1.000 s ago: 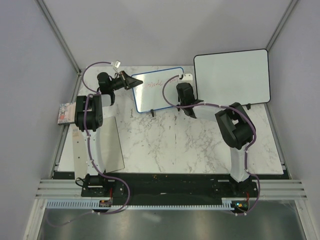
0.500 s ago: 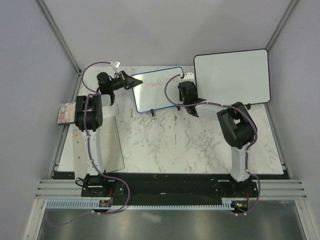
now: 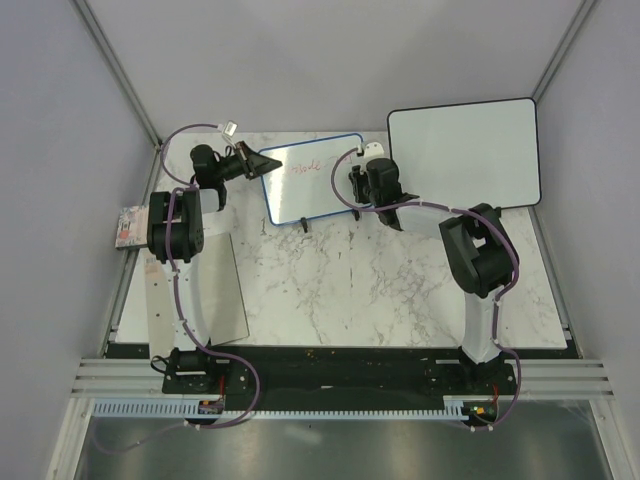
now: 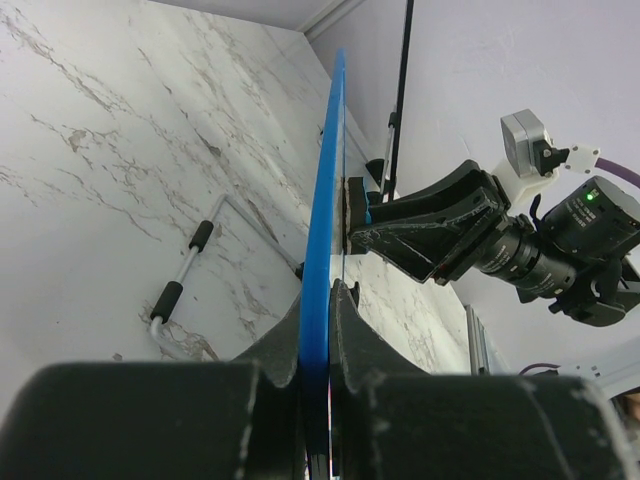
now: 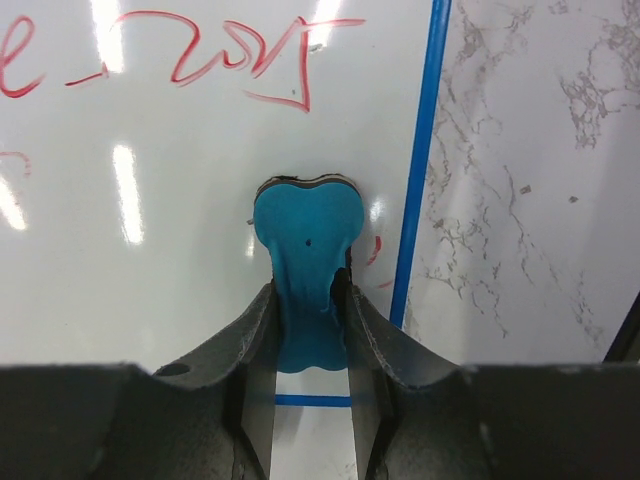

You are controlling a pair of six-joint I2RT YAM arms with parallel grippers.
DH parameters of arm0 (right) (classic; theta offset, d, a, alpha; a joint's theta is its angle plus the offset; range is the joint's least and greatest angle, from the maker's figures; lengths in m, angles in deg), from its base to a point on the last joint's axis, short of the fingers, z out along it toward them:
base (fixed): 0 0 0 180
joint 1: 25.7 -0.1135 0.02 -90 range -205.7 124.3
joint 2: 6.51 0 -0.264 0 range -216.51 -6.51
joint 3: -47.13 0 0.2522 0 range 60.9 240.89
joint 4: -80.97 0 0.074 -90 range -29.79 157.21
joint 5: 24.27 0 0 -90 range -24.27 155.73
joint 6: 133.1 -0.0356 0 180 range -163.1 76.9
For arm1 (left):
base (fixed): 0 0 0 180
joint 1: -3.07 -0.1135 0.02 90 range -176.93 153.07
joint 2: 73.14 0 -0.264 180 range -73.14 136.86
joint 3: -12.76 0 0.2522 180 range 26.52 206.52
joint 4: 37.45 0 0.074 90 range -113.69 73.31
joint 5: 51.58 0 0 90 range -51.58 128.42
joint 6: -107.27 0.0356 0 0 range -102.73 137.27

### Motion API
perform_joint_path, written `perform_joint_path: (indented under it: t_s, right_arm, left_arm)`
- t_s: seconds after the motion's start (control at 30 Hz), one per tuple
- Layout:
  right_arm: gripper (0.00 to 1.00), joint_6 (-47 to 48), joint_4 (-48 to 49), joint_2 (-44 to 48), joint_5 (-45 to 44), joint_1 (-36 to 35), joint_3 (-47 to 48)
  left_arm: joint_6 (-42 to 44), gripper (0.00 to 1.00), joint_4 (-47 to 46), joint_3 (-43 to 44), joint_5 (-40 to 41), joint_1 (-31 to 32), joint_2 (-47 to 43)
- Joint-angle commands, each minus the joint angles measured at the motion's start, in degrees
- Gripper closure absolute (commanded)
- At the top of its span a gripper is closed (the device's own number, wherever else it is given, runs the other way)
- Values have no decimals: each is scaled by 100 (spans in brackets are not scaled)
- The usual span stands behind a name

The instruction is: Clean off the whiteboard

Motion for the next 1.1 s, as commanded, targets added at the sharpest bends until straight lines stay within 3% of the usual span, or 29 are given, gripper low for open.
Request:
perform_joint_path:
  t_s: [0.0, 0.4, 0.87, 1.07]
  right_arm:
    - [100, -65, -107, -75, 665, -206, 200]
    - [100, -285, -686, -515, -355, -57, 1325]
    - [100, -144, -1249, -822, -249, 172, 2397]
    - [100, -100, -1504, -1024, 436, 171, 2635]
  left_arm:
    - [1042, 98, 172, -74, 121, -46, 33]
    - [1069, 98, 190, -74, 112, -37, 25]
    - [1095, 98, 207, -65, 112, -20, 33]
    - [1156, 98, 234, -57, 86, -11, 16]
